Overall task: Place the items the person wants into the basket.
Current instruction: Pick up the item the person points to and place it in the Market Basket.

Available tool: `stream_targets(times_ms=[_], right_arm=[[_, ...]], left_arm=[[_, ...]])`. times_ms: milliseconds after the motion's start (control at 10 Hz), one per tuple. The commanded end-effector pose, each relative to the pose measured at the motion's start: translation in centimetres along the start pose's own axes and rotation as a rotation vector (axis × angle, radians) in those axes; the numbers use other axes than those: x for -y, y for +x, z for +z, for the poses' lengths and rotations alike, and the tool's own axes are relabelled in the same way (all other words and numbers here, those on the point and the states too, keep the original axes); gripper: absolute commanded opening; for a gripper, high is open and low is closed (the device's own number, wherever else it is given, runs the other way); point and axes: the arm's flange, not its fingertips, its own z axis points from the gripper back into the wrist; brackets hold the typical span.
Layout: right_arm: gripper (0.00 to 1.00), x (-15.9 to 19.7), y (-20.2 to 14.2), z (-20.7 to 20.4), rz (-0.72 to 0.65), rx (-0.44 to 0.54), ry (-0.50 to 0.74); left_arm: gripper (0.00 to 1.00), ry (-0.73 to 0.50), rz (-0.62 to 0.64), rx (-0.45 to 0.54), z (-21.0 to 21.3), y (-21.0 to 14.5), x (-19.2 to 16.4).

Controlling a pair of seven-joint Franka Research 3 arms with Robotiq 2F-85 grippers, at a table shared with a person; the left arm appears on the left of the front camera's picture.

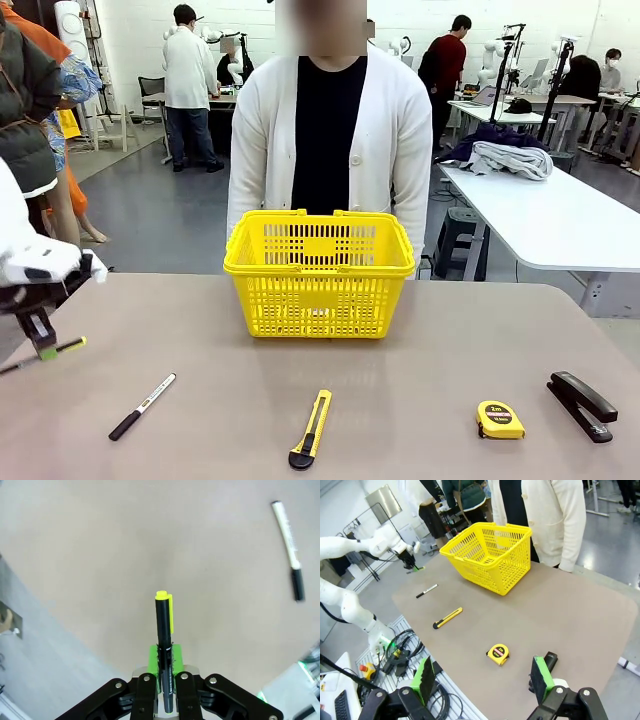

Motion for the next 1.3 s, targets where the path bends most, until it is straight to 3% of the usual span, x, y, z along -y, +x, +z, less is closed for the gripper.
stream_targets(times_ms=[0,300,500,1200], right_arm=[[1.0,0.1,0.2,-0.1,0.011,0.016,0.012],[1.0,0.1,0.2,-0.1,0.011,0.016,0.012],[1.0,0.1,0.2,-0.1,0.011,0.016,0.012],[1.0,0.1,0.2,-0.1,0.011,0.016,0.012]], left_arm=[[0.0,0.011,-0.106,-0.015,8.5,-0.3,-0.1],[0.0,0.029,-0.199,0.069,18.3,-1.8,1.2],[0.0,0.007,-0.242,0.111,22.1,-2.8,1.7],[0.0,0.041,-0.223,0.094,23.0,-3.1,2.2]])
